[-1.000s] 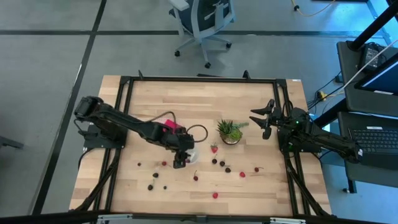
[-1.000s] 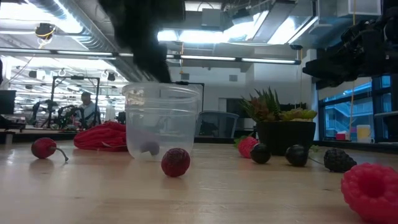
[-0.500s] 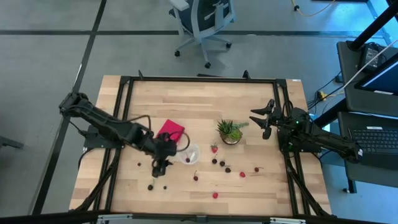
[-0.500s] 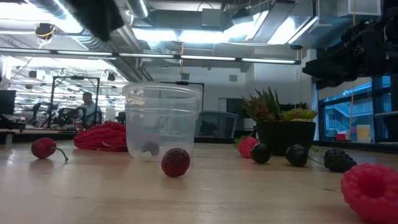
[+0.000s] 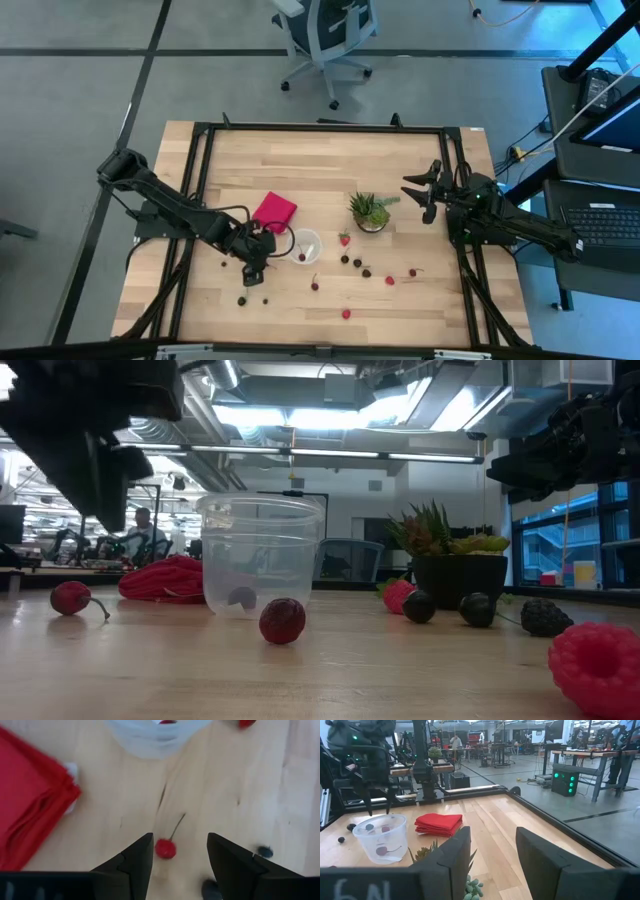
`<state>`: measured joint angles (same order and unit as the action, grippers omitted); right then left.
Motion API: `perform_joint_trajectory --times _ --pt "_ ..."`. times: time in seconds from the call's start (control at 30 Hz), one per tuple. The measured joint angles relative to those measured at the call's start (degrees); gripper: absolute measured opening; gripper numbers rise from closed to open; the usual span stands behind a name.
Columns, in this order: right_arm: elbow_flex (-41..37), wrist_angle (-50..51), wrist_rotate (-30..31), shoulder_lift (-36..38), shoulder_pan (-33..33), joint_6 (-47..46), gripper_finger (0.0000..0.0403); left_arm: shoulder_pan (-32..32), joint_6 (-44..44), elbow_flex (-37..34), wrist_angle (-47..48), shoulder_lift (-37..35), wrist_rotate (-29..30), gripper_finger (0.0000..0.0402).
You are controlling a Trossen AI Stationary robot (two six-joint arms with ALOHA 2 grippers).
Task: Pick and placing Produce into tupperware
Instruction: Put the red cherry into the container
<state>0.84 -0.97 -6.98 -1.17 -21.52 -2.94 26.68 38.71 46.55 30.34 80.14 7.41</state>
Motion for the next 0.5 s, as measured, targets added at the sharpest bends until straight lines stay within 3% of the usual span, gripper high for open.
perform_joint_trajectory --times 0.5 --pt "0.00 0.02 0.00 0.00 0.00 0.13 0.0161 0.75 -1.34 -10.50 -12.67 0.22 1.04 0.0178"
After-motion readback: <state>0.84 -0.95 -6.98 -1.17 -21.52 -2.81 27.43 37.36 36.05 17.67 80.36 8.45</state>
